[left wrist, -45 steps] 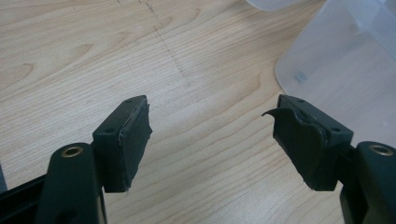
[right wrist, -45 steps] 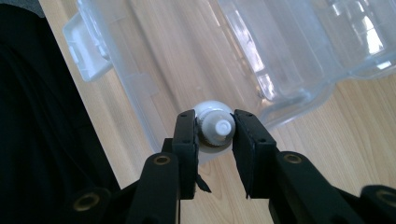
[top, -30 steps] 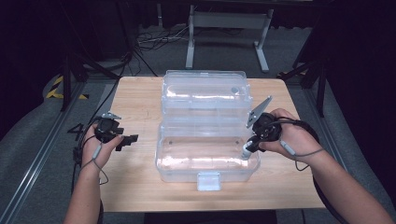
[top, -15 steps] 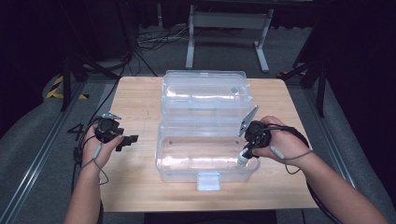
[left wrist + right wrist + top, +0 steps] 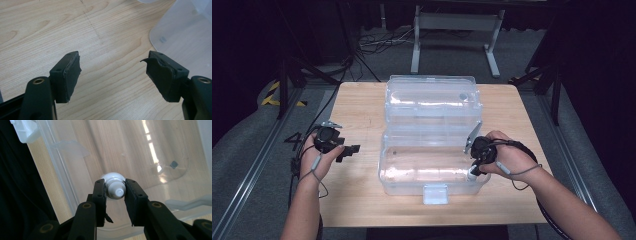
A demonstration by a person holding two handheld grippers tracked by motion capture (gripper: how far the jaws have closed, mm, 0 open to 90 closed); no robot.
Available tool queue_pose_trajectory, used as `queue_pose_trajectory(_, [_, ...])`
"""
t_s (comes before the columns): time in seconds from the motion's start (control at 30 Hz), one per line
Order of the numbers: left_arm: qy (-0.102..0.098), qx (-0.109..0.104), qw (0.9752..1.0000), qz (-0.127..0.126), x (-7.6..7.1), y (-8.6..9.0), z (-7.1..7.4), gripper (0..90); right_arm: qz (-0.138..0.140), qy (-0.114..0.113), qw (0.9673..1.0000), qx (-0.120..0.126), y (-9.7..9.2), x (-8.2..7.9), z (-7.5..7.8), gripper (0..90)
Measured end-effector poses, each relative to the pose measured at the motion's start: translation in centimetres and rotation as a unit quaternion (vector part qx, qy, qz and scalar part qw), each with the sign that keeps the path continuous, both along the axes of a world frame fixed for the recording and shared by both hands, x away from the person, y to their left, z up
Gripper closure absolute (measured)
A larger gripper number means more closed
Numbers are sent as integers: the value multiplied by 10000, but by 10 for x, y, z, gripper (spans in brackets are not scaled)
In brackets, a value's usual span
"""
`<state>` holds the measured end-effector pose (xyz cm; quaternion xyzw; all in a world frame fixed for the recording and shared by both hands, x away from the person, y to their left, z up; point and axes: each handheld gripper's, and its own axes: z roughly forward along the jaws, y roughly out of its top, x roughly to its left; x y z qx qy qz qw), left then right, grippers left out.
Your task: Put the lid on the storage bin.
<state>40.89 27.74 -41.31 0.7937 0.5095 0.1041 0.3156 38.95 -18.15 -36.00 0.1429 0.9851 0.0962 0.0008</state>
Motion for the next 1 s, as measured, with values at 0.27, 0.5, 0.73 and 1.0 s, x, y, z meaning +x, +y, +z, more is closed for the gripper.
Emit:
queue_pose_trajectory(0.27, [8,-1,10000,-2,0,0,0,280,57,73,9998,-154,3,0,-10,718])
queue_pose_trajectory(0.5, [-8,13,10000,-9,0,1,-1,280,77,119,9996,-263,5,1,-18,718])
queue_pose_trajectory(0.73, [-4,2,10000,12,0,1,-1,280,106,135,9991,-378,6,1,-23,718])
queue_pose_trajectory(1.0, [25,8,10000,-15,0,0,-1,279,105,146,9991,-384,6,1,-24,717])
